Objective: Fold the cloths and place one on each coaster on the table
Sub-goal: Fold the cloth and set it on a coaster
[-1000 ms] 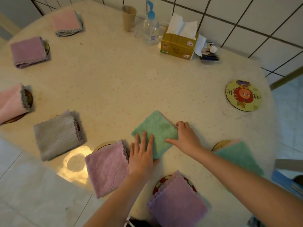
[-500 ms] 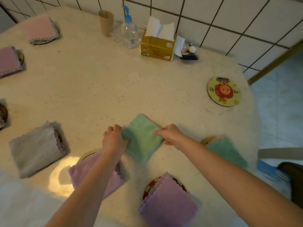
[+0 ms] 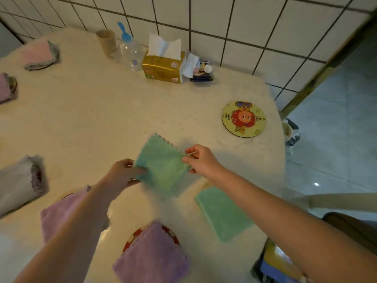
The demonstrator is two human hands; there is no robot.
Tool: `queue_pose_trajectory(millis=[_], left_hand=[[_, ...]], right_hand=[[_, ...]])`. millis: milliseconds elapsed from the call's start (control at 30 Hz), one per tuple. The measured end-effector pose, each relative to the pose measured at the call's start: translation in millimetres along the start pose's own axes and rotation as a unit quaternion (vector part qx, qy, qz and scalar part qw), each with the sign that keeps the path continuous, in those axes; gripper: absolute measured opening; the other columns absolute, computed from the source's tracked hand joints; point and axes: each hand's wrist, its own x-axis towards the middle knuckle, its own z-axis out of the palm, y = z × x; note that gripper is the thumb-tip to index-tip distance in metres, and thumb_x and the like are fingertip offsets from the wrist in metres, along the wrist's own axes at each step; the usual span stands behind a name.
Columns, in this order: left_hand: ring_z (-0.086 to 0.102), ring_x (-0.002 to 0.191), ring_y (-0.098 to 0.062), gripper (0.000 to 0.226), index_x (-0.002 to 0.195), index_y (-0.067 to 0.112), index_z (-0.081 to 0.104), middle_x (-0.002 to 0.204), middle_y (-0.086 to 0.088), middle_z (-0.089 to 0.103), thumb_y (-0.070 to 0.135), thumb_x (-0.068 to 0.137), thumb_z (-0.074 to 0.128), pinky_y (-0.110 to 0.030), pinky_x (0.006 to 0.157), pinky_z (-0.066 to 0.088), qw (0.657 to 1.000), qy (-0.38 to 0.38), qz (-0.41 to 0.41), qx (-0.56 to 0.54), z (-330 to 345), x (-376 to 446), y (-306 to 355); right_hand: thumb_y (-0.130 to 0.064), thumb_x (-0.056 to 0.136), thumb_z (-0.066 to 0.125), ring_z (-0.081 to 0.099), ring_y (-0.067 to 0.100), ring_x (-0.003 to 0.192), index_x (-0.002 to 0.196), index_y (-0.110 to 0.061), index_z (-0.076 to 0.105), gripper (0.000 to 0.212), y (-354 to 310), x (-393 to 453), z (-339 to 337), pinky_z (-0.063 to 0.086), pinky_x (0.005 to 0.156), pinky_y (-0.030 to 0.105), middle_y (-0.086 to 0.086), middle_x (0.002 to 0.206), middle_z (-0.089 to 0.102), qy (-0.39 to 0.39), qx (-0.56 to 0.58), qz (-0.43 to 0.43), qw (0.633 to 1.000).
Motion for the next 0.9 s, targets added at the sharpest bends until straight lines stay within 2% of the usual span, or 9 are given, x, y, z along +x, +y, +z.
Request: queue_pose_trajectory(millis=[100, 200, 367, 500, 600, 667, 767, 900], left_hand=[[0.066, 0.071, -0.019, 0.024, 0.083, 0.014, 0.053, 0.084, -0.007, 0.064, -0.006, 0.079, 0.066, -0.031, 0.065, 0.059, 0.996, -0.042, 0.021, -0.07, 51, -4, 22], [0.065, 0.07, -0.017, 0.024, 0.087, 0.017, 0.056, 0.085, -0.005, 0.065, -0.003, 0.08, 0.067, -0.032, 0.068, 0.058, 0.992, -0.056, 0.048, -0.101, 102, 1, 47], [0.065, 0.07, -0.019, 0.02, 0.094, 0.012, 0.059, 0.084, -0.005, 0.065, -0.001, 0.081, 0.068, -0.031, 0.063, 0.058, 0.99, -0.063, 0.087, -0.089, 182, 23, 105], [0.064, 0.075, -0.022, 0.019, 0.097, 0.01, 0.059, 0.088, -0.008, 0.065, 0.001, 0.083, 0.068, -0.034, 0.067, 0.057, 0.993, -0.047, 0.092, -0.059, 230, 58, 138], [0.064, 0.078, -0.022, 0.024, 0.104, 0.006, 0.059, 0.089, -0.009, 0.063, 0.001, 0.082, 0.069, -0.035, 0.065, 0.057, 0.995, -0.027, 0.087, -0.035, 254, 85, 148], [0.063, 0.074, -0.021, 0.021, 0.099, 0.006, 0.06, 0.087, -0.009, 0.062, 0.0, 0.082, 0.069, -0.037, 0.066, 0.059, 0.997, -0.009, 0.08, -0.014, 265, 104, 149], [0.062, 0.073, -0.025, 0.016, 0.08, 0.016, 0.063, 0.085, -0.009, 0.064, 0.005, 0.078, 0.074, -0.046, 0.077, 0.058, 0.994, 0.034, 0.092, 0.048, 271, 131, 144], [0.063, 0.075, -0.024, 0.018, 0.075, 0.022, 0.065, 0.078, -0.003, 0.066, 0.011, 0.071, 0.079, -0.039, 0.077, 0.058, 0.981, 0.07, 0.123, 0.136, 268, 153, 140]], right_hand=[[-0.011, 0.089, 0.061, 0.059, 0.018, 0.089, 0.111, -0.01, 0.057, 0.023, 2, -2, -61, 0.053, 0.059, 0.022, 0.013, 0.11, 0.061, 0.007, 0.025, 0.001, 1.0], [-0.013, 0.09, 0.061, 0.058, 0.018, 0.092, 0.12, -0.008, 0.056, 0.031, 9, -1, -118, 0.052, 0.063, 0.026, 0.007, 0.111, 0.061, 0.045, 0.053, 0.021, 0.997], [-0.015, 0.088, 0.063, 0.059, 0.019, 0.084, 0.101, -0.016, 0.063, 0.013, 22, 14, -188, 0.048, 0.06, 0.028, 0.007, 0.099, 0.062, 0.11, 0.124, 0.034, 0.986], [-0.016, 0.088, 0.063, 0.06, 0.021, 0.085, 0.111, -0.011, 0.061, 0.023, 24, 39, -225, 0.05, 0.061, 0.03, 0.006, 0.1, 0.062, 0.165, 0.144, 0.042, 0.975], [-0.014, 0.087, 0.065, 0.059, 0.02, 0.08, 0.111, -0.008, 0.061, 0.025, 26, 62, -243, 0.053, 0.062, 0.03, 0.005, 0.095, 0.06, 0.192, 0.139, 0.05, 0.97], [-0.014, 0.086, 0.066, 0.059, 0.021, 0.078, 0.109, -0.007, 0.062, 0.025, 30, 77, -251, 0.055, 0.065, 0.034, 0.006, 0.094, 0.061, 0.204, 0.112, 0.059, 0.971], [-0.018, 0.082, 0.07, 0.062, 0.024, 0.078, 0.102, -0.007, 0.065, 0.023, 39, 95, -257, 0.056, 0.077, 0.045, 0.006, 0.091, 0.063, 0.237, 0.008, 0.07, 0.969], [-0.024, 0.075, 0.076, 0.065, 0.029, 0.081, 0.079, -0.016, 0.065, 0.014, 44, 107, -262, 0.054, 0.078, 0.05, 0.005, 0.081, 0.065, 0.245, -0.065, 0.071, 0.965]])
